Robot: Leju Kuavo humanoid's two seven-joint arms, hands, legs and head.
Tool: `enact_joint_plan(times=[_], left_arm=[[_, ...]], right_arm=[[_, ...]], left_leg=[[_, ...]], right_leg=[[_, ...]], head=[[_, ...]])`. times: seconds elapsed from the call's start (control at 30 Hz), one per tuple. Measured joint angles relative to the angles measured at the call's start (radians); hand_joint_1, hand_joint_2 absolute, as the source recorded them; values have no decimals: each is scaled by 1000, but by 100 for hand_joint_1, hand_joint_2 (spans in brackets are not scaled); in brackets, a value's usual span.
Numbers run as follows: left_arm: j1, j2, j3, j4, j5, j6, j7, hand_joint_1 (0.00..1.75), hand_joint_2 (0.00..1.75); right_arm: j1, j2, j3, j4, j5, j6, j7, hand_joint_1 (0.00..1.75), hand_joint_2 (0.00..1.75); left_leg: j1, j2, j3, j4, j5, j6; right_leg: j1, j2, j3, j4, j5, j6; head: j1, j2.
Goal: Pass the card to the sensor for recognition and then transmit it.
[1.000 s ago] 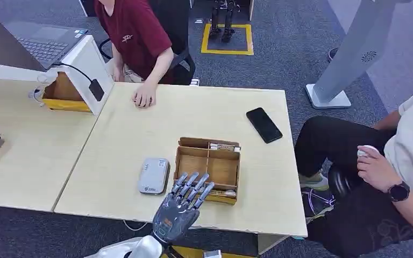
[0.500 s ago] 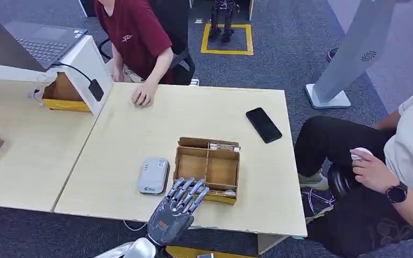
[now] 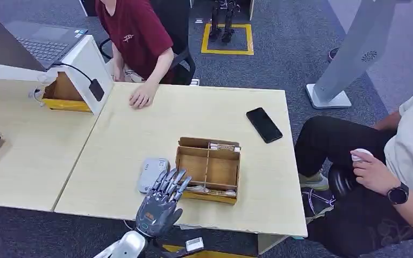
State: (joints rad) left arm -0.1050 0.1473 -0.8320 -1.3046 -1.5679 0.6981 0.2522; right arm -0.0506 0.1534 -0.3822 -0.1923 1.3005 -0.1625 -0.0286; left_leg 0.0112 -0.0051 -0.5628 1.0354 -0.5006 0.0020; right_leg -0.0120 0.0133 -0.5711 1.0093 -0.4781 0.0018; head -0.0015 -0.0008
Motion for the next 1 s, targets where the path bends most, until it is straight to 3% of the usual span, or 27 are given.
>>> enact_joint_plan(times=[0.67,0.83,1.0], left_arm=[[15,-12,41,0,0,0,-20,0,175],[40,-47,71,0,18,0,-131,0,175],[64,-93,128,0,8,1,-198,0,175]], right_arm=[[0,0,0,0,13,-1,-1,0,175],[0,1,0,0,14,-1,1,0,175],[0,2,0,0,16,0,1,0,175]], left_leg=[[0,0,0,0,0,0],[0,0,0,0,0,0],[0,0,0,0,0,0]], right_leg=[[0,0,0,0,0,0],[0,0,0,0,0,0],[0,0,0,0,0,0]], head=[[0,0],[0,0],[0,0]])
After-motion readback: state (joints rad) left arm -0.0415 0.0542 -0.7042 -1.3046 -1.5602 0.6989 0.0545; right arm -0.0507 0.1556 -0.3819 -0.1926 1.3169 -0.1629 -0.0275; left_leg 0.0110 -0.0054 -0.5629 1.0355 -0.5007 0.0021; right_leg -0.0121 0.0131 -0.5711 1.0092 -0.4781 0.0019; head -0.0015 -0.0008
